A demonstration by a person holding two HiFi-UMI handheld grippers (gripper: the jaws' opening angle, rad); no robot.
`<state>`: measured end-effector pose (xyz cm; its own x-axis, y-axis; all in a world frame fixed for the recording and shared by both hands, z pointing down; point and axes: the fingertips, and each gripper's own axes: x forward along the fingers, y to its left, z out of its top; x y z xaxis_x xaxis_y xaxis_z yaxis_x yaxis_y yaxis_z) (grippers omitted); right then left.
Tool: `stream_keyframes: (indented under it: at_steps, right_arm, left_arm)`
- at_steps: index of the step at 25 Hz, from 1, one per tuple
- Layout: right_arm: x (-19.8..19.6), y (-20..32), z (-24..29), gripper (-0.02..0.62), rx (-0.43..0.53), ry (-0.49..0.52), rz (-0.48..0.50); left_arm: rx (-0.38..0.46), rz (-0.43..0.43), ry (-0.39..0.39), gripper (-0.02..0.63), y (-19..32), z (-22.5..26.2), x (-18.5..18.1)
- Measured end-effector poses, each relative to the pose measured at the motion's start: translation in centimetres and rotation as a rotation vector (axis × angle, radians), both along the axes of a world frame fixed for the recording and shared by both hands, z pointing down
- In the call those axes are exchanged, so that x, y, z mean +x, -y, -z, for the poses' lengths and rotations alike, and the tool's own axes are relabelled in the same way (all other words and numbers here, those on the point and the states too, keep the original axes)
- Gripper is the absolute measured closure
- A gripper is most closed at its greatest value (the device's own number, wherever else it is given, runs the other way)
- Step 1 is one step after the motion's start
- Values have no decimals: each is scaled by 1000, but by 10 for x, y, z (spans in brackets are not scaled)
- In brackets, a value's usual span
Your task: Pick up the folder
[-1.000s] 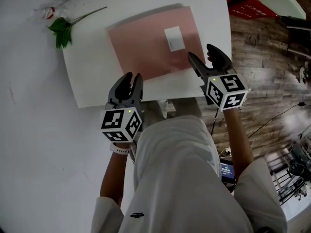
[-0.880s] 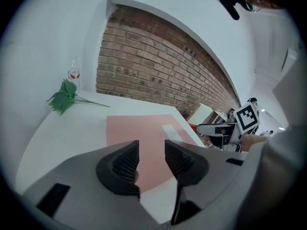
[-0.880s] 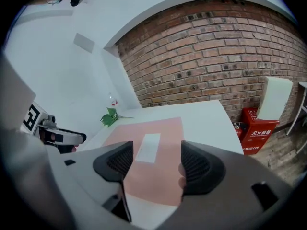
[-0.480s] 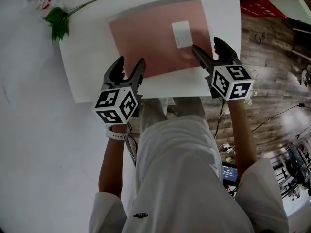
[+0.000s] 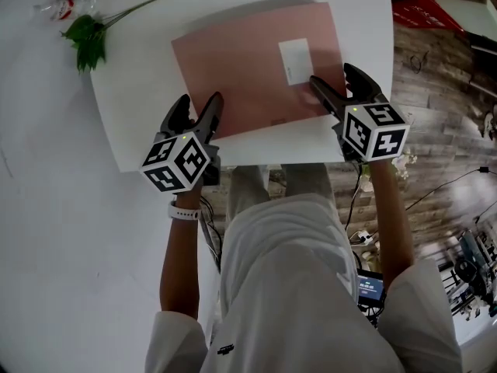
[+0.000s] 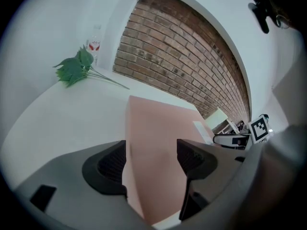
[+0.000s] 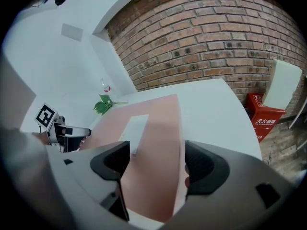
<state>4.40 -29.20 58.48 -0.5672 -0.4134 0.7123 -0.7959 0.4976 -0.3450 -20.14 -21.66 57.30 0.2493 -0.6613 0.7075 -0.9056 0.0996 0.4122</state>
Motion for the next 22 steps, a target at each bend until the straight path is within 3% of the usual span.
stream_keyframes:
  at_steps: [11, 22]
  right_arm:
    - [-3, 1, -14, 250, -99, 49, -9]
    - [-4, -1, -11, 258, -79, 42, -25]
  left_arm:
    - [-10, 48, -69, 287, 5, -21, 4]
    - [42, 116, -22, 287, 5, -18, 2]
